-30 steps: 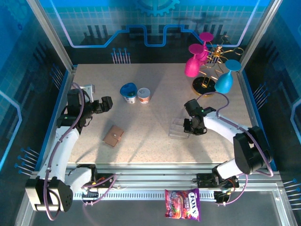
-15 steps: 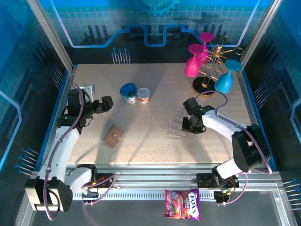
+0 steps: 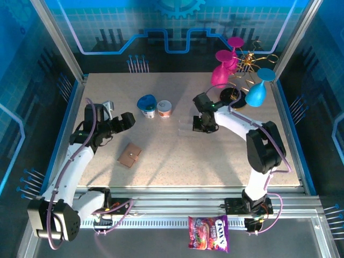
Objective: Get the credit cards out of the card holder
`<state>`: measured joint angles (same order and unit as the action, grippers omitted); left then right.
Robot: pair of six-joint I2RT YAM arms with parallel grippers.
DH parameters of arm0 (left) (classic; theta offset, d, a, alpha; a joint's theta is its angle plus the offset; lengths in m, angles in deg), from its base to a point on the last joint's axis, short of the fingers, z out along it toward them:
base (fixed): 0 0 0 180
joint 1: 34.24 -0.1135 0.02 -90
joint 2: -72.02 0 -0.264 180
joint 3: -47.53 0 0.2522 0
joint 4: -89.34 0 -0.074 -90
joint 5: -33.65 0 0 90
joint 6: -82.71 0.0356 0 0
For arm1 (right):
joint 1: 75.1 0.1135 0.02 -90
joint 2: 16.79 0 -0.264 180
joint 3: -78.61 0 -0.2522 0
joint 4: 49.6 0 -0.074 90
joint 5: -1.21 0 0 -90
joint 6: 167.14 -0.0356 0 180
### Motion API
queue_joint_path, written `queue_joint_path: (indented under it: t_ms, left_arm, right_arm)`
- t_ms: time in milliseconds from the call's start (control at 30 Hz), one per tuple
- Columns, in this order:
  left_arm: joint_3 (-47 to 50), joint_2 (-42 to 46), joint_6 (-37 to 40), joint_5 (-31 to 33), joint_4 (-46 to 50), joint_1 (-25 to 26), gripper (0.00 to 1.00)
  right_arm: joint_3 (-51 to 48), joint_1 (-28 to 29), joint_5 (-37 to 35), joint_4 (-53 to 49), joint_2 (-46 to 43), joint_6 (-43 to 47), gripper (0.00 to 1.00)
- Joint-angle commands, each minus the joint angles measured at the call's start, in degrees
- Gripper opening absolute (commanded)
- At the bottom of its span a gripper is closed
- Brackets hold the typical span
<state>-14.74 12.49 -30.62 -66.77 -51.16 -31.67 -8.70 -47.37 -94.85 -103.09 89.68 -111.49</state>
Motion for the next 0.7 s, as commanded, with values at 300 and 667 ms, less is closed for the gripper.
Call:
queue_joint_path:
  t_ms: [300,667]
  left_arm:
    - [2.92,-0.01,-1.48,-0.48,0.98,1.30,0.96]
    - [3.03,-1.82,-1.36,0.21,1.49,1.55,0.96]
  right_arm:
    - [9.99,0.66,-0.36,-5.14,10.26,4.28,0.05]
    - [11.69,0.79,-3.15,-7.80,10.86,2.89,0.07]
